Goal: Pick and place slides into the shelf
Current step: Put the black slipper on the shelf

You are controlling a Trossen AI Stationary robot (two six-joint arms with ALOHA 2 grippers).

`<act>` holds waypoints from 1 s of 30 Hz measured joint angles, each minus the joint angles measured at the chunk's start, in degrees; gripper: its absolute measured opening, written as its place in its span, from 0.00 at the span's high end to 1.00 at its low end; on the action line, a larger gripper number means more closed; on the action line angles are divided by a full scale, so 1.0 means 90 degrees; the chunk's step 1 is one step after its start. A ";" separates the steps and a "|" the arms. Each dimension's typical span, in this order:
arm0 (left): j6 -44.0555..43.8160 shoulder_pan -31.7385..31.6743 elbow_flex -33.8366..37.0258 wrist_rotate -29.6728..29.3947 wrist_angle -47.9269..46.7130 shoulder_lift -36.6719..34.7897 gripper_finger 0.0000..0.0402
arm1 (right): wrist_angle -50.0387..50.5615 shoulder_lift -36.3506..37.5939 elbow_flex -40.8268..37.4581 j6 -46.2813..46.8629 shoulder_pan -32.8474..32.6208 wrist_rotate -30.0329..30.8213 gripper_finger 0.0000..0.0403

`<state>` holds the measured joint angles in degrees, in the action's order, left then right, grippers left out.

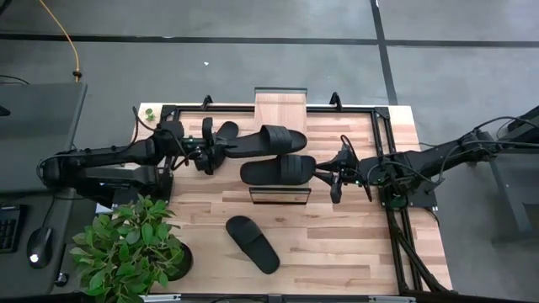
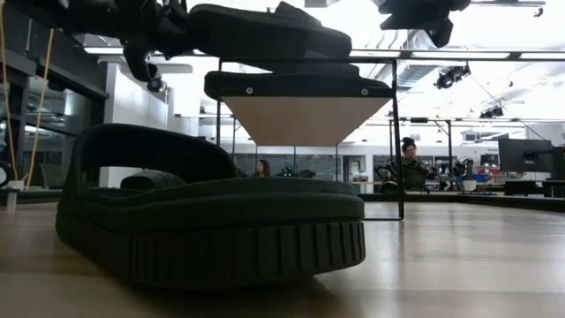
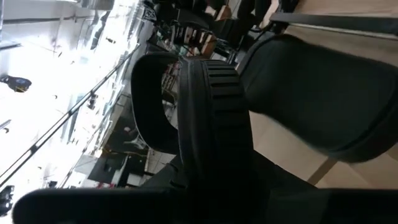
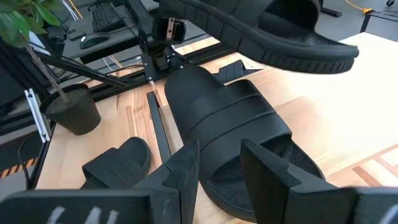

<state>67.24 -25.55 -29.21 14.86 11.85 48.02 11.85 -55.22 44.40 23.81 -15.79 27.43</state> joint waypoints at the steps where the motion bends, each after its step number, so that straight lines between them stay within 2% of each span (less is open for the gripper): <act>1: 0.0000 -0.0097 0.0000 0.0105 0.0035 0.0037 0.84 | -0.0016 -0.0013 0.0000 0.0055 0.0000 0.0006 0.73; 11: 0.0029 -0.0966 0.0002 0.0978 0.0601 0.1031 0.86 | -0.0200 -0.0173 0.0000 0.0203 0.0002 -0.0007 0.73; 16: -0.0022 -0.0997 0.0002 0.1134 0.1421 0.1738 0.83 | -0.0225 -0.0277 0.0000 0.0205 0.0002 -0.0102 0.73; 20: -0.0022 -0.0994 0.0002 0.1156 0.1909 0.2162 0.84 | -0.0250 -0.0297 0.0000 0.0202 0.0002 -0.0121 0.73; 30: -0.0195 -0.0994 0.0002 0.1308 0.2069 0.2906 0.83 | -0.0250 -0.0297 0.0000 0.0194 0.0002 -0.0159 0.73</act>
<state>65.48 -34.50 -29.19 26.63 30.48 74.17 9.61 -57.89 44.40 25.56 -15.77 26.00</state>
